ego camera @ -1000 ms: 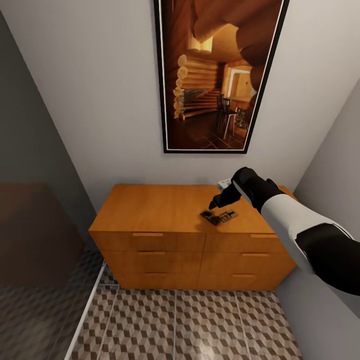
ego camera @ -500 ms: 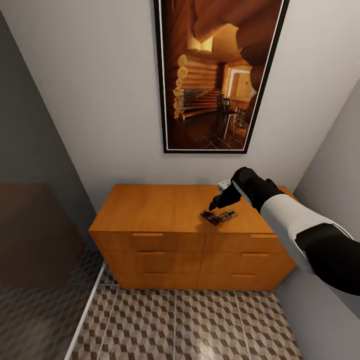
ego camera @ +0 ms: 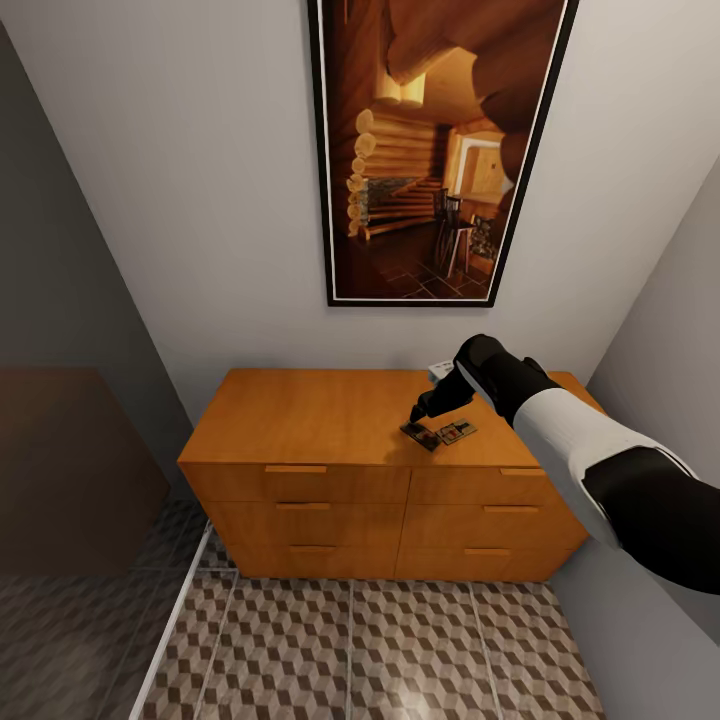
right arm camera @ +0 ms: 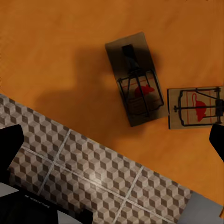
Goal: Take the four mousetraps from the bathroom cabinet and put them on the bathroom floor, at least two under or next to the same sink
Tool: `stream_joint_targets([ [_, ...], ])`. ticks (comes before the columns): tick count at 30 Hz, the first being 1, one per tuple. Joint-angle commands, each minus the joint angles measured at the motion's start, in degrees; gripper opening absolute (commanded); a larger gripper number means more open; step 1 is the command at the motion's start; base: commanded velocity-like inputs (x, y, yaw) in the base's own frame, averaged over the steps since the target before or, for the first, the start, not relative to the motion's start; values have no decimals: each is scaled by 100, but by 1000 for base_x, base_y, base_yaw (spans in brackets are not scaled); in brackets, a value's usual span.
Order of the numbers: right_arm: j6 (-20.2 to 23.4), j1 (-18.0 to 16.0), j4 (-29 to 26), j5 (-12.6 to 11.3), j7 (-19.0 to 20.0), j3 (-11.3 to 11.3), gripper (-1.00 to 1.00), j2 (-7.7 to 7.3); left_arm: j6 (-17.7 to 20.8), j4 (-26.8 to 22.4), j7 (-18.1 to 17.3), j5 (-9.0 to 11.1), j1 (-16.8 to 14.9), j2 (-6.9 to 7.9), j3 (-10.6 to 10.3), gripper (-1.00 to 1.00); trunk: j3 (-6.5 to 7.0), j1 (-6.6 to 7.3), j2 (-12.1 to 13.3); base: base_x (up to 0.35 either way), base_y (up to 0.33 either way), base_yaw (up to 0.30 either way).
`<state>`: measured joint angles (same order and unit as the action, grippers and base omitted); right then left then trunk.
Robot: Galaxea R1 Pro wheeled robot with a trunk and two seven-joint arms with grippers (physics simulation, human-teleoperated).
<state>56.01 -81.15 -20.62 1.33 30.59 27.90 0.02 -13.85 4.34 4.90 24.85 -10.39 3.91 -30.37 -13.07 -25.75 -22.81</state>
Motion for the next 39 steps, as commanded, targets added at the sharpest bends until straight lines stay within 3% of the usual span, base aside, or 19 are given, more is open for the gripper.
stream_joint_targets([
  [1, 15, -6, -3, 16, 26, 22, 100, 5, -30, 16, 2, 38, -6, -4, -48, 100, -11, -3, -11, 0, 0, 0],
  [39, 16, -6, 2, 16, 29, 25, 100, 37, -30, 14, 2, 38, -6, -5, -48, 100, -11, -3, -11, 14, 0, 0],
])
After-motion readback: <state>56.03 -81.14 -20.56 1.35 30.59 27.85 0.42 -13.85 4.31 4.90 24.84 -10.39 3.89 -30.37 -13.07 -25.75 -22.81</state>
